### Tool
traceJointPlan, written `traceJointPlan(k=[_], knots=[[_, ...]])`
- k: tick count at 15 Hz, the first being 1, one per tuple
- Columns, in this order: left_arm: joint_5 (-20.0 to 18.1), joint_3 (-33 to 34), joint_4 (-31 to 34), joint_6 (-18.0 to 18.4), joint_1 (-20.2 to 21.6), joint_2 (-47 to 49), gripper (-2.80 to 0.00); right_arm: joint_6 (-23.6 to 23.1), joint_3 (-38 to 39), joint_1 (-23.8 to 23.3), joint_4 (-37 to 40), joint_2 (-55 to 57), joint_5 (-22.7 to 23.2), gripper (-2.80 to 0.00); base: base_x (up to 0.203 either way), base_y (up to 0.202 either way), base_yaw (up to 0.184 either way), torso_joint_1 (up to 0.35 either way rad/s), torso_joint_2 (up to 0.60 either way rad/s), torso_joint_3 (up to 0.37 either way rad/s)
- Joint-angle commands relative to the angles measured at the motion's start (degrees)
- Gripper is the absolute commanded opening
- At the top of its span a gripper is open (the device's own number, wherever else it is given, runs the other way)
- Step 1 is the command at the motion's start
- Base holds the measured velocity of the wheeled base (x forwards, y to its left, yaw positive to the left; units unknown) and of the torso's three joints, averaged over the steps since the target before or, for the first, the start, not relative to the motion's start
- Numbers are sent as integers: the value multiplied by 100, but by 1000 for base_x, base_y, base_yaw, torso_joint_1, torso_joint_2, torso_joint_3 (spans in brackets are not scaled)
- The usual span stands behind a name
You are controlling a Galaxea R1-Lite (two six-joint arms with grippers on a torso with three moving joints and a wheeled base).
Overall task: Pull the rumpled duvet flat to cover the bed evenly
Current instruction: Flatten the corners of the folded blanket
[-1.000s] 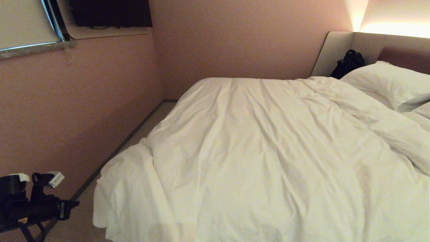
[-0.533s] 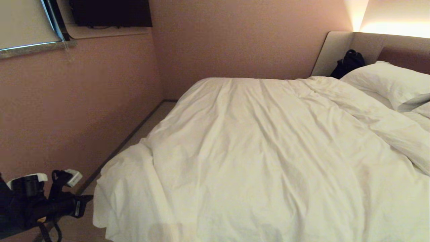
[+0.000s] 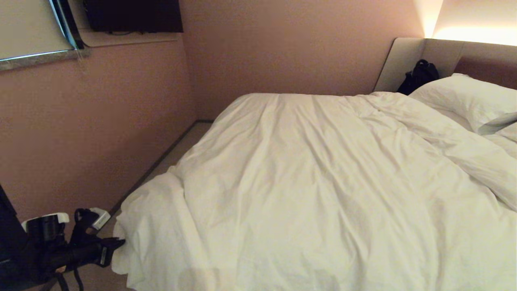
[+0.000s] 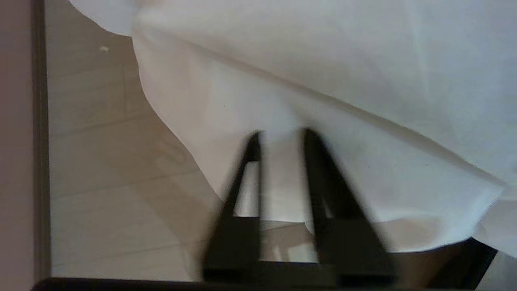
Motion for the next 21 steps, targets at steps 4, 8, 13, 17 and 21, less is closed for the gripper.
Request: traceJointPlan(k=[4,8,13,17,21], knots=[[-173,508,-391,171,11,-20,0,-2,0,0,-2,-2,-1,-280,0,0,0,0,0,0],[-202,573,-732,182,-25,173,0,-2,0,0,-2,-2,-1,-280,0,0,0,0,0,0],[-135,265,-741,182,-191,429,0,-2,0,0,-2,-2,-1,-280,0,0,0,0,0,0],[42,100,-698,183,-335,523,0,-2,0,0,-2,-2,-1,-280,0,0,0,0,0,0],[78,-49,-644,173,-495,532,0,-2,0,0,-2,-2,-1,-280,0,0,0,0,0,0]])
